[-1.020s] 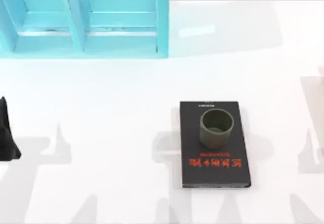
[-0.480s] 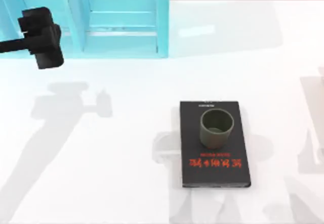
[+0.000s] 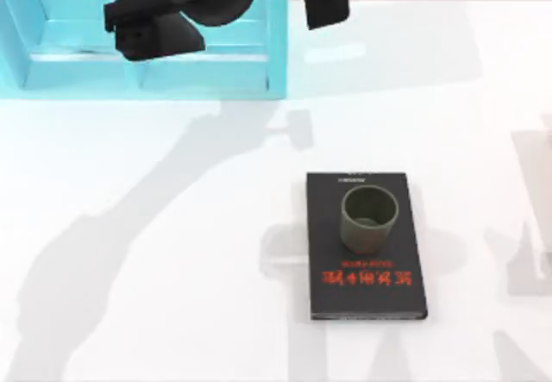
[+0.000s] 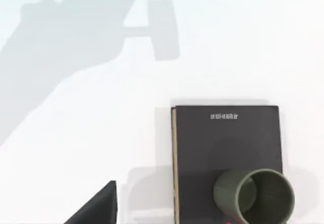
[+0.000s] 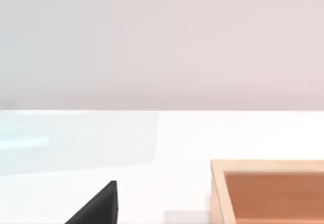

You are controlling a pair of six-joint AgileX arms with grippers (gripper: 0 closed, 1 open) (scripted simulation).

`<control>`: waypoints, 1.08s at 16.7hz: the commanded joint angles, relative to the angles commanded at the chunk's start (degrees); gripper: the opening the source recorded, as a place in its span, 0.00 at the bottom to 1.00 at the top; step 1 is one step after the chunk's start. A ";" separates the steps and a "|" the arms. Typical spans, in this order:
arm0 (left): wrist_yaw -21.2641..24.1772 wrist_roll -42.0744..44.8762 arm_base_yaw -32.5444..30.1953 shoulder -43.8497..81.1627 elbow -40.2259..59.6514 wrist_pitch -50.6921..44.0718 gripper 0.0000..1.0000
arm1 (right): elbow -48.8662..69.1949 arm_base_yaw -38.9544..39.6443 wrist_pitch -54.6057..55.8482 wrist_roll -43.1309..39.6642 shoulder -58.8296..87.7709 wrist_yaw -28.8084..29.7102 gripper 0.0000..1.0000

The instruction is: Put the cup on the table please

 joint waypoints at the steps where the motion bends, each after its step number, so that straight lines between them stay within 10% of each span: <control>1: -0.34 -2.01 -2.12 5.39 5.67 -3.42 1.00 | 0.00 0.00 0.00 0.00 0.00 0.00 1.00; 9: -2.36 -14.25 -15.15 38.55 40.14 -24.23 1.00 | 0.00 0.00 0.00 0.00 0.00 0.00 1.00; 18: -2.65 -16.28 -17.06 44.33 45.81 -27.62 1.00 | 0.00 0.00 0.00 0.00 0.00 0.00 1.00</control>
